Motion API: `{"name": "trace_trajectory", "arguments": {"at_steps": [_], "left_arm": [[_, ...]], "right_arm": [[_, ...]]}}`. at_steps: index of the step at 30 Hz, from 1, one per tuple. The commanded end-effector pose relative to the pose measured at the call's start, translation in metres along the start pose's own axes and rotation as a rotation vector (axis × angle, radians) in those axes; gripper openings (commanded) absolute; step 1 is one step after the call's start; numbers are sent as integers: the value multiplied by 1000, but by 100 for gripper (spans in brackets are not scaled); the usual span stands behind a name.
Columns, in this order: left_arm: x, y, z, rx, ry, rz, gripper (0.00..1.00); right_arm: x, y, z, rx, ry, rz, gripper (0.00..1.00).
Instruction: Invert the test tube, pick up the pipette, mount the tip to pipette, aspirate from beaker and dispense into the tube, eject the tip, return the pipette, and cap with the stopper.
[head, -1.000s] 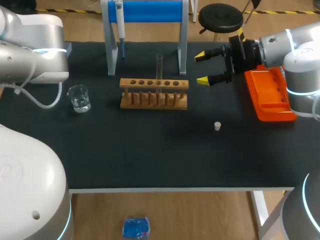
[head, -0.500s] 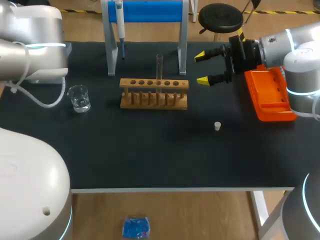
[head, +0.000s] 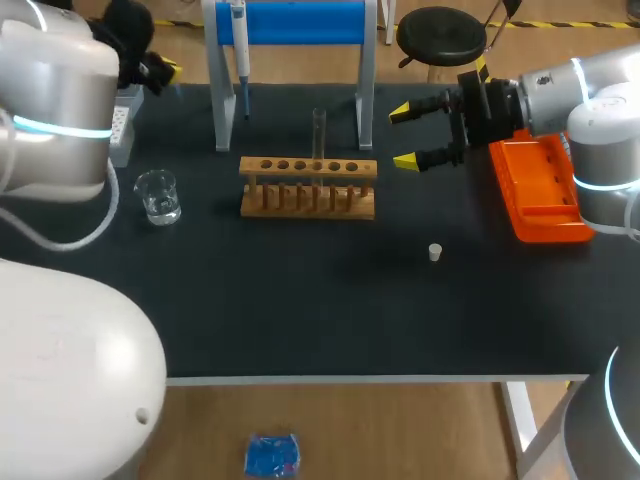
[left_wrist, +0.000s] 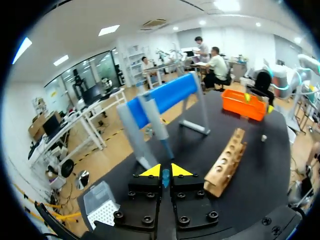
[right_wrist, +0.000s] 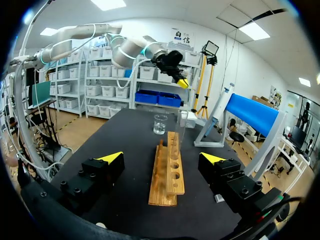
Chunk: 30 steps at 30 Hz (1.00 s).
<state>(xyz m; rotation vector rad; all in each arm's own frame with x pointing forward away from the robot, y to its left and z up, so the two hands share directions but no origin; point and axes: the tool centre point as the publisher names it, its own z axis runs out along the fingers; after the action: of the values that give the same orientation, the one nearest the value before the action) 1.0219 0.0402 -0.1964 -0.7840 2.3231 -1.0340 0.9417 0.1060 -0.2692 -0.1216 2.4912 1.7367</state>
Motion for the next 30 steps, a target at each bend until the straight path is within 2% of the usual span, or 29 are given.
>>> {"name": "trace_trajectory", "arguments": {"at_steps": [1,12,13,30], "left_arm": [[30,-15,-72,-97,139,29,0],[113,-51,-73,-129,270,101,0],[118,-53,-73,-99,265,102,0],[118,-53,-73,-99,265,102,0]], "right_arm": [[0,-1,0,0,0,-1,100],[0,-1,0,0,0,-1,100],[0,-1,0,0,0,-1,100],[0,-1,0,0,0,-1,100]]}}
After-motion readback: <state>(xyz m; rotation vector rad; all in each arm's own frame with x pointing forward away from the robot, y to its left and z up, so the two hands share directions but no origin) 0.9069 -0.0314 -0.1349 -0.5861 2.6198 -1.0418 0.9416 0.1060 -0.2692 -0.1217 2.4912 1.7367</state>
